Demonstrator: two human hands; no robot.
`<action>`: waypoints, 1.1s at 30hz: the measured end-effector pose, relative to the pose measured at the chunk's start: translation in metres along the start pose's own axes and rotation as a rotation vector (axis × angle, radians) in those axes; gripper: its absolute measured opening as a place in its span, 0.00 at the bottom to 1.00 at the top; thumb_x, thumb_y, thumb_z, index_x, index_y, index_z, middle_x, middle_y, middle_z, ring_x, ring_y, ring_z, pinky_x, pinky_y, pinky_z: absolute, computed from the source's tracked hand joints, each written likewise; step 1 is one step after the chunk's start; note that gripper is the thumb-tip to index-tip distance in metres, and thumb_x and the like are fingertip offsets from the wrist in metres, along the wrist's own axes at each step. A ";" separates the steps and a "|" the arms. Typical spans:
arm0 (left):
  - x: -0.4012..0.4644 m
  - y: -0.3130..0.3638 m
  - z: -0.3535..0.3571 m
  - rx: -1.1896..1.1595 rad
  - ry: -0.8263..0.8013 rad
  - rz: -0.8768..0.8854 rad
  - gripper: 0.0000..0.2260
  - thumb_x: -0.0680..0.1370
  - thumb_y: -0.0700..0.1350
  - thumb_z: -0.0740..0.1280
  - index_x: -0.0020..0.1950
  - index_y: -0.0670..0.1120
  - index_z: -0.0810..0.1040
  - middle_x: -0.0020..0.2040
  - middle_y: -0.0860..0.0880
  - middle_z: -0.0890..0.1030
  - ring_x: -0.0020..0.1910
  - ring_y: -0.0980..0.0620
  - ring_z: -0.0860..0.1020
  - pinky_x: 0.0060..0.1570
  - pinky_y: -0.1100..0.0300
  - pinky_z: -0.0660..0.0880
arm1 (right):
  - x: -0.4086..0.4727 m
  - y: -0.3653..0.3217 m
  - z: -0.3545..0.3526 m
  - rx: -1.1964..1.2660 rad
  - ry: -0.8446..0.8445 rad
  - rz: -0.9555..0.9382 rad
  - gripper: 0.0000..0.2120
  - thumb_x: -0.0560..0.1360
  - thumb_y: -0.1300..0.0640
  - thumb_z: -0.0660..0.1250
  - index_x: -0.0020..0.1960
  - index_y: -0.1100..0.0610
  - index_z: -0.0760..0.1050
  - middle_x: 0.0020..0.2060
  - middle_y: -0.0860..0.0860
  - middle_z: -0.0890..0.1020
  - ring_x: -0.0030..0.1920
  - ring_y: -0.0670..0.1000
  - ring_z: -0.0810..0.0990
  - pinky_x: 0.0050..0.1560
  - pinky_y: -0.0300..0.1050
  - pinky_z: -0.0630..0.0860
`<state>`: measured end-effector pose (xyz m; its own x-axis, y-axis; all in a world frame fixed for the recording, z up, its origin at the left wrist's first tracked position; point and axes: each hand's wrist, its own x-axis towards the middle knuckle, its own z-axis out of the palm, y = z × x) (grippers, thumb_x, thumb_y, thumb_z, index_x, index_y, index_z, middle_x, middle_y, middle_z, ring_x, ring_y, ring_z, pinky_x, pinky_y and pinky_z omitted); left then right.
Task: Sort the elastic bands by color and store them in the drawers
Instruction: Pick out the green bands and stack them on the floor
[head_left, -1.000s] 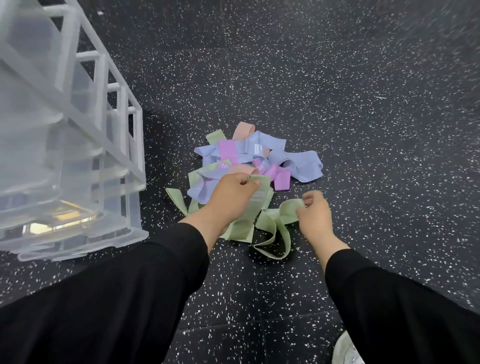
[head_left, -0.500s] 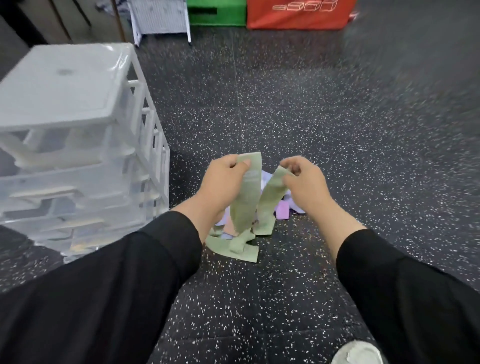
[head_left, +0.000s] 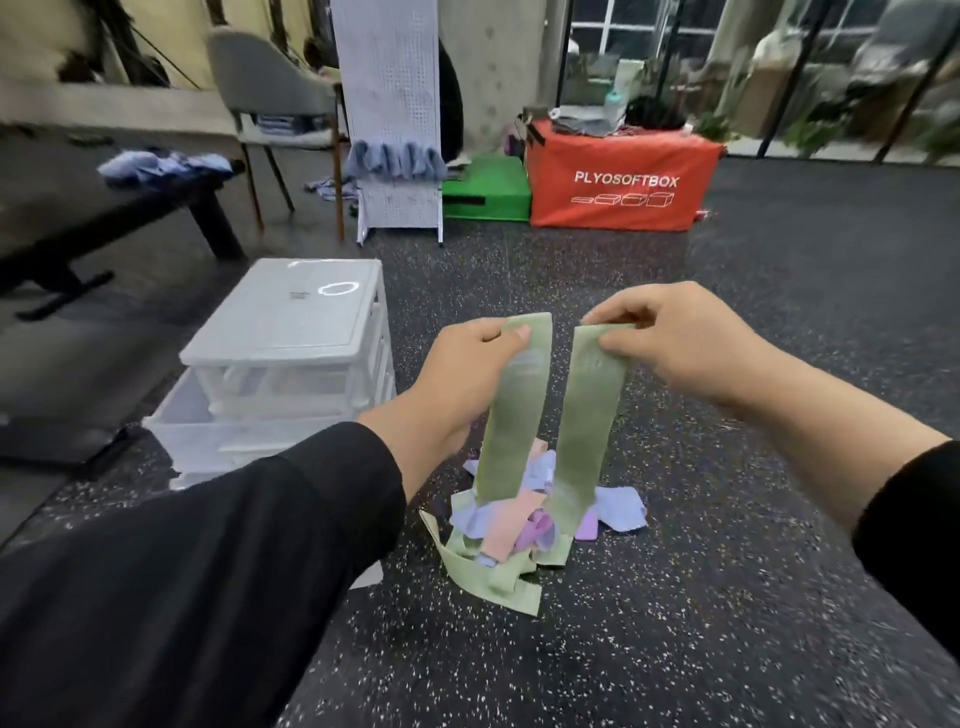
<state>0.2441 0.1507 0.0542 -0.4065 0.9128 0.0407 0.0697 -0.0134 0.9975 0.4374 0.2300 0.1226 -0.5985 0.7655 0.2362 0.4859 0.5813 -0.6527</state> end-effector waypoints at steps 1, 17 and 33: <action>-0.005 0.006 0.000 -0.034 -0.012 0.005 0.15 0.77 0.53 0.70 0.48 0.41 0.84 0.45 0.45 0.84 0.42 0.48 0.79 0.45 0.48 0.74 | -0.004 -0.005 -0.003 0.032 0.000 -0.018 0.08 0.74 0.61 0.72 0.48 0.50 0.85 0.38 0.45 0.85 0.33 0.39 0.77 0.39 0.39 0.77; -0.039 0.012 0.013 -0.162 -0.152 -0.135 0.14 0.82 0.47 0.62 0.58 0.43 0.85 0.55 0.36 0.85 0.58 0.34 0.82 0.65 0.35 0.72 | -0.019 -0.011 0.022 -0.079 0.032 -0.168 0.07 0.75 0.59 0.73 0.49 0.49 0.84 0.42 0.45 0.80 0.40 0.41 0.75 0.44 0.36 0.69; -0.028 -0.001 0.028 -0.062 -0.126 0.019 0.13 0.79 0.59 0.63 0.56 0.54 0.81 0.59 0.36 0.81 0.53 0.38 0.80 0.57 0.32 0.75 | -0.010 -0.001 0.028 -0.139 0.024 -0.122 0.04 0.79 0.51 0.68 0.50 0.49 0.81 0.46 0.46 0.80 0.47 0.46 0.76 0.48 0.42 0.70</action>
<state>0.2810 0.1360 0.0505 -0.2879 0.9560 0.0558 0.0183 -0.0527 0.9984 0.4253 0.2146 0.1009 -0.6435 0.6926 0.3258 0.4951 0.7013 -0.5130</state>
